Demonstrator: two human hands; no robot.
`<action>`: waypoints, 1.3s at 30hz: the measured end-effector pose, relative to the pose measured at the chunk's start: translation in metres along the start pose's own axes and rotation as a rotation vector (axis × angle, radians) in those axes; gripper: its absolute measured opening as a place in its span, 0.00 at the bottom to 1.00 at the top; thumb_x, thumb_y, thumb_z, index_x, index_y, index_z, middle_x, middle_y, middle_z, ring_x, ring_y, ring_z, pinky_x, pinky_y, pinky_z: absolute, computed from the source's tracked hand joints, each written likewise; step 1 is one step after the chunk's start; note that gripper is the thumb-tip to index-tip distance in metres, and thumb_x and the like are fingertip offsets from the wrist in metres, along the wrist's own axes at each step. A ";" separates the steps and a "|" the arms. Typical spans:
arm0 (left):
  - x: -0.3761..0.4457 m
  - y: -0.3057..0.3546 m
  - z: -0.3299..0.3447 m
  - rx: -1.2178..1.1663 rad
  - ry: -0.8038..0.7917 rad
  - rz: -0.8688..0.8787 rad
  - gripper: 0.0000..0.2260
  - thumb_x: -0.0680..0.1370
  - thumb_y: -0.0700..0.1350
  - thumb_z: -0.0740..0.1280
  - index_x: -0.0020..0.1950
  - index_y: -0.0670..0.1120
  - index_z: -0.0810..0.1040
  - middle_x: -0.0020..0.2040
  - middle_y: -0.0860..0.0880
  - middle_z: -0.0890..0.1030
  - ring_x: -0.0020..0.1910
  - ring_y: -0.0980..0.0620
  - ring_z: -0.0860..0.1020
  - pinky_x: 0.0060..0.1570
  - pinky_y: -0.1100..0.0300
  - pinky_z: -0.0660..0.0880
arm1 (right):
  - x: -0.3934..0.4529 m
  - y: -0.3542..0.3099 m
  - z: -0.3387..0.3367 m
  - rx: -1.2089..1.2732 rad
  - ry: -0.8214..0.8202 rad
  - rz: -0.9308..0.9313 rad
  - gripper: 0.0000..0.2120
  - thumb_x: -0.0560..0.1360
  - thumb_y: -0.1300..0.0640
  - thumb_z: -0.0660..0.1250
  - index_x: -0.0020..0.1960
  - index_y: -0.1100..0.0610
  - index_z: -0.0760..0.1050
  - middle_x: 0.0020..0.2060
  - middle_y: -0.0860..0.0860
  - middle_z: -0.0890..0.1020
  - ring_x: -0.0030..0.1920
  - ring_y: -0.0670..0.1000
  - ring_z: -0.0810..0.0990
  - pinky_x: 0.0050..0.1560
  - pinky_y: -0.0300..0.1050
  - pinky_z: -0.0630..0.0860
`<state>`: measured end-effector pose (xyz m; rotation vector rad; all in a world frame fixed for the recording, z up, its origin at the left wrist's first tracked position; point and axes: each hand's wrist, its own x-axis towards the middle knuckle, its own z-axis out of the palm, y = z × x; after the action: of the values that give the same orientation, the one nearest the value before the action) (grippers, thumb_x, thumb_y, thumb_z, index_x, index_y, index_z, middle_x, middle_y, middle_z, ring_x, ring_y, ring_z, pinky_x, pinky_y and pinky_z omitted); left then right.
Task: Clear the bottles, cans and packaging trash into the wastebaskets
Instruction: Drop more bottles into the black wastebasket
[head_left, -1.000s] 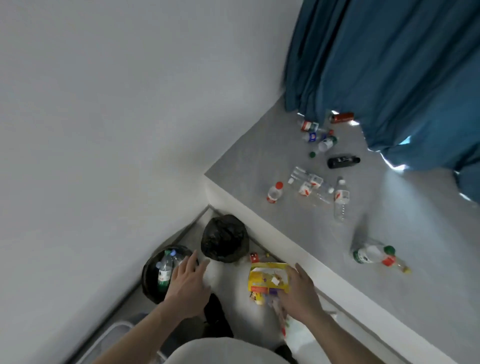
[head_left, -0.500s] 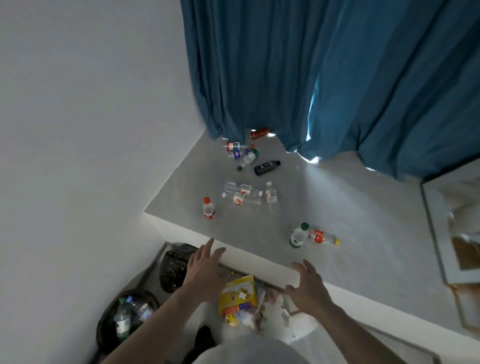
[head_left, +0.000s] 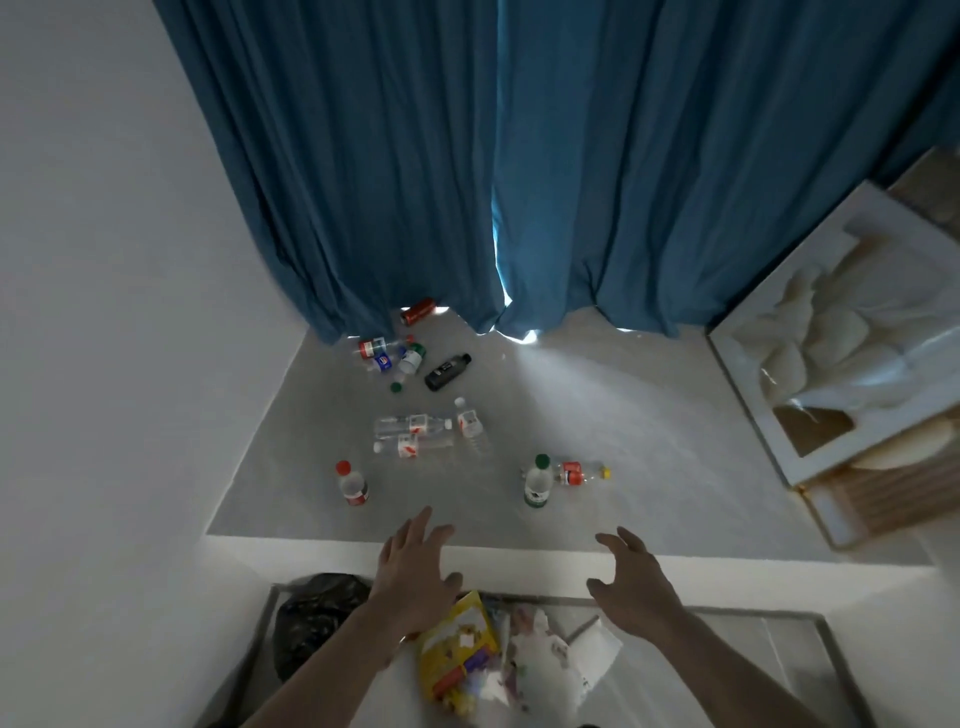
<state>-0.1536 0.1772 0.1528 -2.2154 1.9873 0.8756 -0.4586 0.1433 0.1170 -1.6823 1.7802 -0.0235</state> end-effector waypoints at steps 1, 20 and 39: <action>0.000 -0.002 0.002 0.000 -0.018 0.005 0.30 0.79 0.58 0.63 0.80 0.59 0.57 0.83 0.53 0.44 0.81 0.45 0.48 0.79 0.48 0.52 | -0.002 0.001 0.000 -0.005 0.004 0.015 0.34 0.75 0.50 0.68 0.78 0.47 0.61 0.81 0.49 0.53 0.75 0.55 0.67 0.68 0.49 0.71; 0.019 -0.010 0.018 -0.129 -0.036 -0.112 0.29 0.78 0.59 0.64 0.79 0.60 0.60 0.83 0.54 0.48 0.81 0.47 0.52 0.78 0.47 0.56 | 0.046 0.043 -0.037 -0.050 -0.062 0.040 0.33 0.76 0.50 0.68 0.78 0.48 0.62 0.81 0.50 0.53 0.70 0.57 0.72 0.66 0.49 0.73; 0.187 0.190 0.043 -0.144 -0.125 -0.291 0.29 0.78 0.56 0.64 0.79 0.59 0.61 0.83 0.53 0.47 0.76 0.45 0.64 0.71 0.46 0.68 | 0.271 0.135 -0.112 -0.375 -0.412 -0.119 0.34 0.76 0.47 0.66 0.79 0.50 0.59 0.81 0.54 0.52 0.77 0.57 0.62 0.74 0.47 0.65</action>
<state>-0.3423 -0.0089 0.0998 -2.3762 1.5418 1.1139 -0.6122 -0.1233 0.0195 -1.8820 1.4313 0.5957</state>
